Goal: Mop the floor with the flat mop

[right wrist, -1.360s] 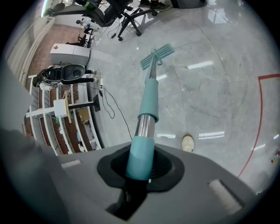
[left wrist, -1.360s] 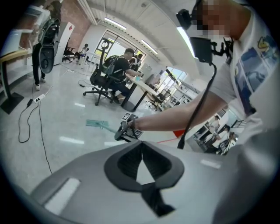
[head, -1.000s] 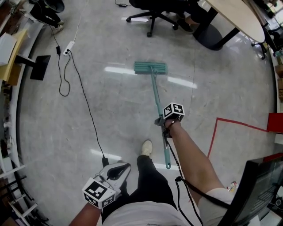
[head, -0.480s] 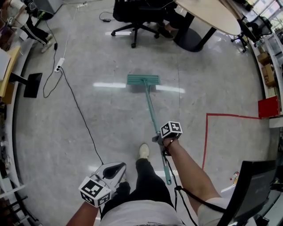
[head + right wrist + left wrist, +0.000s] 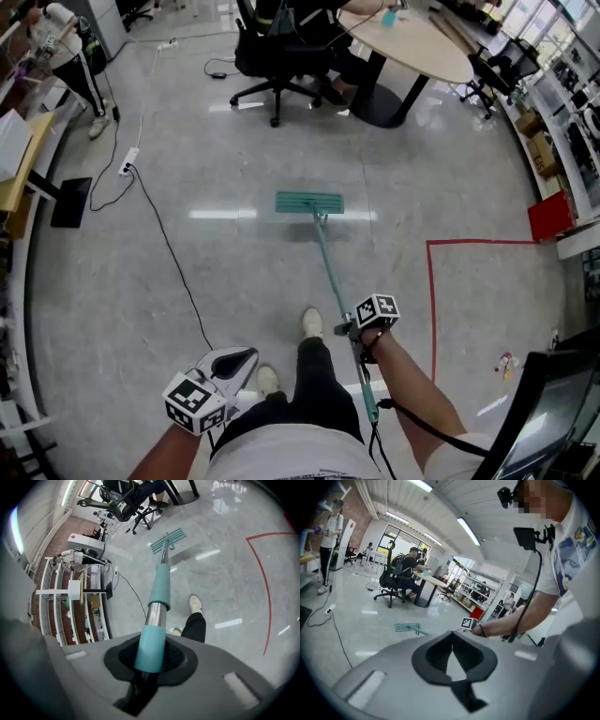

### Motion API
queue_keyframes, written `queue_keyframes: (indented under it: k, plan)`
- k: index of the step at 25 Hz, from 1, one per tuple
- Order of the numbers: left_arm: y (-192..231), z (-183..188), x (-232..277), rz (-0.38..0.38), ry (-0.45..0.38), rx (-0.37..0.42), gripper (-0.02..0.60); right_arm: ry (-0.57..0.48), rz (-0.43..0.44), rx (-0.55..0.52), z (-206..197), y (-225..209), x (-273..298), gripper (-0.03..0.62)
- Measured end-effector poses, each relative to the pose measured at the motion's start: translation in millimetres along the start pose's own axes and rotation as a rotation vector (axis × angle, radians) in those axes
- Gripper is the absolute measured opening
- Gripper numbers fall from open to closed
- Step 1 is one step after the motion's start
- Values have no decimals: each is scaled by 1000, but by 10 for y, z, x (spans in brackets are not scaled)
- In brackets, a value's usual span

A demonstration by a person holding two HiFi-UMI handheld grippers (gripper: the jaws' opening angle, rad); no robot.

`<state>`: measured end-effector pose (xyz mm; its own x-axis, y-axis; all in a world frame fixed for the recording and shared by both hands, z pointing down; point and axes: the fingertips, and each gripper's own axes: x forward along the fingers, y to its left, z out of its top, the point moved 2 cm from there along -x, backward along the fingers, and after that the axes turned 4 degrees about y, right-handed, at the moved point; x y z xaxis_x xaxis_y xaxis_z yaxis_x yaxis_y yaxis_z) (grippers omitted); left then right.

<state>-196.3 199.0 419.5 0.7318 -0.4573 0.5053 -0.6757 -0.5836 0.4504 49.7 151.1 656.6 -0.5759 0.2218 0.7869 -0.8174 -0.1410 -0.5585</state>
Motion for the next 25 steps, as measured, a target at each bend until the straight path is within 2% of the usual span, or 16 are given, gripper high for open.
queue_keyframes:
  k: [4,9,19,25]
  plan:
    - [21,-217,-352,-22,13,19,5,-43,30,20,-551,132,22,58]
    - [6,-418,-553,-31,24,37,5,-49,37,22,-1091,168,1,63]
    - [-245,-679,-552,-41,36,43,5,-48,71,14,-1895,42,58,72]
    - [-600,-862,-592,-31,46,38,5,-49,99,11,-2388,-118,97,72]
